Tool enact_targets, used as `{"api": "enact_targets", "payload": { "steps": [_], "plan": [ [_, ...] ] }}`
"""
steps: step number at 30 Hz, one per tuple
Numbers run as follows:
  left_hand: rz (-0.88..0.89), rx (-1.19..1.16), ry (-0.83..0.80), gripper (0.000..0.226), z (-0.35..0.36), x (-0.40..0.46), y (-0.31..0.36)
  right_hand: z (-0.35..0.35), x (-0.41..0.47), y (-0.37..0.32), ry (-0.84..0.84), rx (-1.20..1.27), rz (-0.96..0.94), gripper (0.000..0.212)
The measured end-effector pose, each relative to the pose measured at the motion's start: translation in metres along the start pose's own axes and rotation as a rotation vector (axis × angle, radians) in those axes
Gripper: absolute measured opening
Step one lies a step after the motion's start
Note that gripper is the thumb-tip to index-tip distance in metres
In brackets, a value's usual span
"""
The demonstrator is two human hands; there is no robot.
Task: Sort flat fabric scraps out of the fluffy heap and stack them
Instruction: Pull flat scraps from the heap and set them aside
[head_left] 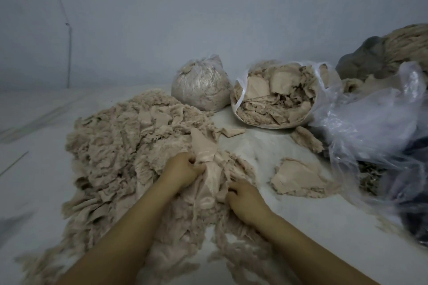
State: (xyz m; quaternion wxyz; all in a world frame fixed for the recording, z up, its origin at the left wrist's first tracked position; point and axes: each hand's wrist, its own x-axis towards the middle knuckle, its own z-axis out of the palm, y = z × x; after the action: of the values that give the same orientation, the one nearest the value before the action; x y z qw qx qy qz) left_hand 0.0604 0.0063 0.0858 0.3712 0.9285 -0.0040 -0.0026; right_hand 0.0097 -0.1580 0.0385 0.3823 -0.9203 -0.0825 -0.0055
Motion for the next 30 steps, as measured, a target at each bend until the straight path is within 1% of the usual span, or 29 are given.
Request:
{"api": "enact_targets", "payload": {
  "steps": [1, 2, 3, 4, 5, 6, 7, 9, 11, 12, 14, 15, 16, 18, 19, 20, 21, 23, 24, 26, 27, 28, 29, 30],
  "plan": [
    [-0.017, -0.119, -0.033, 0.024, 0.001, 0.0, -0.005, 0.001, 0.003, 0.001, 0.089, 0.044, 0.013, 0.021],
    [-0.05, -0.284, -0.075, 0.026, 0.001, -0.001, -0.009, 0.001, 0.006, 0.001, 0.175, 0.102, 0.011, 0.014],
    [-0.067, -0.423, -0.121, 0.024, 0.0, -0.002, -0.011, 0.001, 0.008, -0.002, 0.229, 0.149, 0.005, 0.016],
    [-0.068, -0.517, -0.18, 0.023, -0.003, -0.004, -0.011, 0.001, 0.012, -0.005, 0.233, 0.18, -0.002, 0.028],
    [-0.059, -0.573, -0.229, 0.024, -0.005, -0.005, -0.011, 0.002, 0.017, -0.006, 0.216, 0.206, -0.024, 0.034],
    [-0.04, -0.616, -0.259, 0.029, -0.007, -0.005, -0.01, 0.002, 0.02, -0.01, 0.193, 0.219, -0.06, 0.031],
    [-0.009, -0.656, -0.254, 0.032, -0.007, -0.004, -0.009, 0.003, 0.023, -0.013, 0.188, 0.242, -0.11, 0.026],
    [-0.019, -0.798, -0.174, 0.03, -0.004, -0.003, -0.007, 0.002, 0.024, -0.015, 0.214, 0.291, -0.218, 0.026],
    [-0.126, -0.962, -0.043, 0.025, -0.001, -0.003, -0.003, -0.003, 0.02, -0.012, 0.213, 0.393, -0.29, 0.024],
    [-0.178, -0.983, 0.024, 0.025, 0.001, -0.002, -0.003, -0.006, 0.018, -0.01, 0.195, 0.475, -0.291, 0.025],
    [-0.226, -0.918, 0.124, 0.028, 0.004, 0.0, -0.005, -0.014, 0.013, -0.005, 0.153, 0.671, -0.214, 0.031],
    [-0.209, -0.906, 0.139, 0.028, 0.006, 0.001, -0.005, -0.017, 0.012, -0.003, 0.135, 0.749, -0.162, 0.03],
    [-0.181, -0.914, 0.112, 0.028, 0.008, 0.001, -0.005, -0.019, 0.012, -0.001, 0.111, 0.788, -0.126, 0.025],
    [-0.095, -0.913, -0.025, 0.032, 0.014, -0.001, 0.0, -0.022, 0.012, 0.001, 0.097, 0.741, -0.116, 0.018],
    [-0.038, -0.854, -0.09, 0.032, 0.017, -0.004, 0.003, -0.023, 0.013, 0.002, 0.132, 0.705, -0.124, 0.022],
    [0.025, -0.748, -0.086, 0.028, 0.018, -0.006, 0.005, -0.024, 0.013, 0.003, 0.199, 0.695, -0.119, 0.029],
    [0.074, -0.614, -0.007, 0.025, 0.016, -0.006, 0.005, -0.027, 0.013, 0.005, 0.281, 0.729, -0.091, 0.034],
    [0.095, -0.272, 0.242, 0.027, 0.007, -0.001, -0.001, -0.035, 0.014, 0.014, 0.417, 0.832, -0.029, 0.033],
    [0.088, -0.106, 0.292, 0.029, 0.002, 0.0, -0.004, -0.037, 0.013, 0.018, 0.438, 0.844, -0.026, 0.032],
    [0.111, 0.141, 0.304, 0.035, -0.004, -0.004, 0.001, -0.039, 0.009, 0.022, 0.421, 0.805, -0.055, 0.034],
    [0.198, 0.236, 0.378, 0.044, -0.002, -0.008, 0.007, -0.038, 0.008, 0.021, 0.408, 0.803, -0.069, 0.034],
    [0.352, 0.273, 0.487, 0.052, 0.003, -0.011, 0.016, -0.038, 0.007, 0.02, 0.404, 0.809, -0.089, 0.031],
    [0.505, 0.246, 0.509, 0.055, 0.01, -0.015, 0.026, -0.037, 0.006, 0.017, 0.404, 0.8, -0.113, 0.028],
    [0.606, 0.126, 0.412, 0.054, 0.019, -0.017, 0.034, -0.037, 0.006, 0.015, 0.402, 0.773, -0.139, 0.026]
  ]
}}
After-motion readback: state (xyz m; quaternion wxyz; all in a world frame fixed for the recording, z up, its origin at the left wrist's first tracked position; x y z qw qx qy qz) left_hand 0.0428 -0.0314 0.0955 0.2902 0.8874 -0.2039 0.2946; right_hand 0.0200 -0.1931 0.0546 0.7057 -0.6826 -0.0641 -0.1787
